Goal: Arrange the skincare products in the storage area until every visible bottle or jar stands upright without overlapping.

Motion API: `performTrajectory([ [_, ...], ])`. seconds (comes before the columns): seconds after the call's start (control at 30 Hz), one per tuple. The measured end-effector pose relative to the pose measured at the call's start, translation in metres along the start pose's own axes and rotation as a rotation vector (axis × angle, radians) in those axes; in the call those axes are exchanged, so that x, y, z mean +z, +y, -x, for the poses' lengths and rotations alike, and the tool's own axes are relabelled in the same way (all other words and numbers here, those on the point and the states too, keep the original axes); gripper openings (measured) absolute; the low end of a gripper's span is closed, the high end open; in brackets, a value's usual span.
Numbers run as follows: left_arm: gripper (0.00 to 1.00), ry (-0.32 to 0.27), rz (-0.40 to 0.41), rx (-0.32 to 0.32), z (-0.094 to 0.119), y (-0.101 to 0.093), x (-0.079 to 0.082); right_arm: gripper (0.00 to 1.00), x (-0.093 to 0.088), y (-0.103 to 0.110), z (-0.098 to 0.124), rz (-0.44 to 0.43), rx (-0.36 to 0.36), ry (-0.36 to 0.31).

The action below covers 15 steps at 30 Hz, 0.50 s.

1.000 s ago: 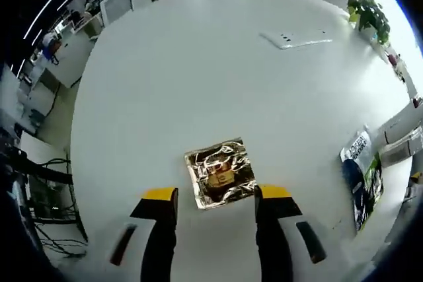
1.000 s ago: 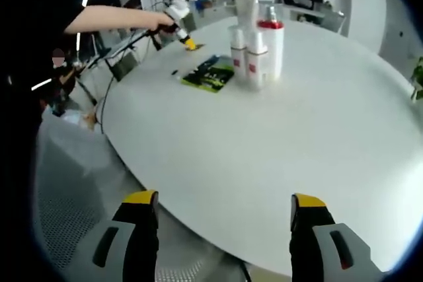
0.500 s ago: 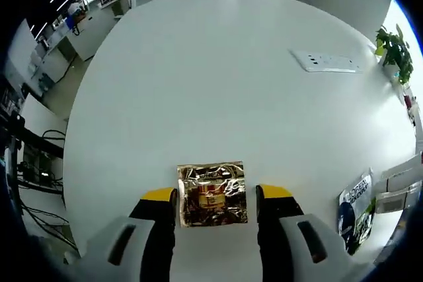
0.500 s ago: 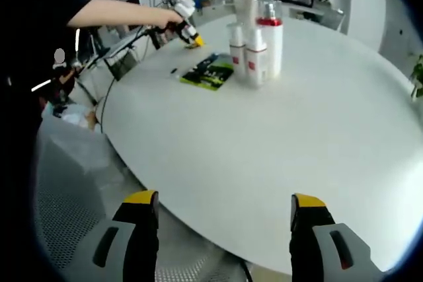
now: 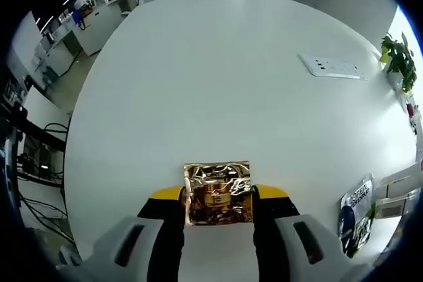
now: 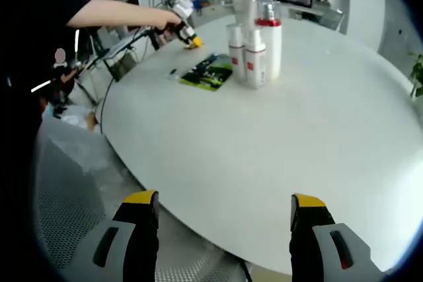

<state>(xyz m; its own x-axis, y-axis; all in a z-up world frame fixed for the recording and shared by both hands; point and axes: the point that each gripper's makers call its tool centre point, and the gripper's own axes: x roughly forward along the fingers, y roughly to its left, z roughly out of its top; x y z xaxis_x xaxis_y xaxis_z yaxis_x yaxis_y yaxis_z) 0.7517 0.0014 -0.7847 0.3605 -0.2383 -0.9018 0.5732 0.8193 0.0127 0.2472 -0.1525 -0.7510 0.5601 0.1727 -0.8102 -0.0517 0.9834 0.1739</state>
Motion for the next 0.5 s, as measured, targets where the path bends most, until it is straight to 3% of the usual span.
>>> performTrajectory([
  [0.5, 0.39, -0.011, 0.04, -0.049, 0.019, -0.03, -0.018, 0.86, 0.005, 0.002, 0.001, 0.017, 0.003, -0.022],
])
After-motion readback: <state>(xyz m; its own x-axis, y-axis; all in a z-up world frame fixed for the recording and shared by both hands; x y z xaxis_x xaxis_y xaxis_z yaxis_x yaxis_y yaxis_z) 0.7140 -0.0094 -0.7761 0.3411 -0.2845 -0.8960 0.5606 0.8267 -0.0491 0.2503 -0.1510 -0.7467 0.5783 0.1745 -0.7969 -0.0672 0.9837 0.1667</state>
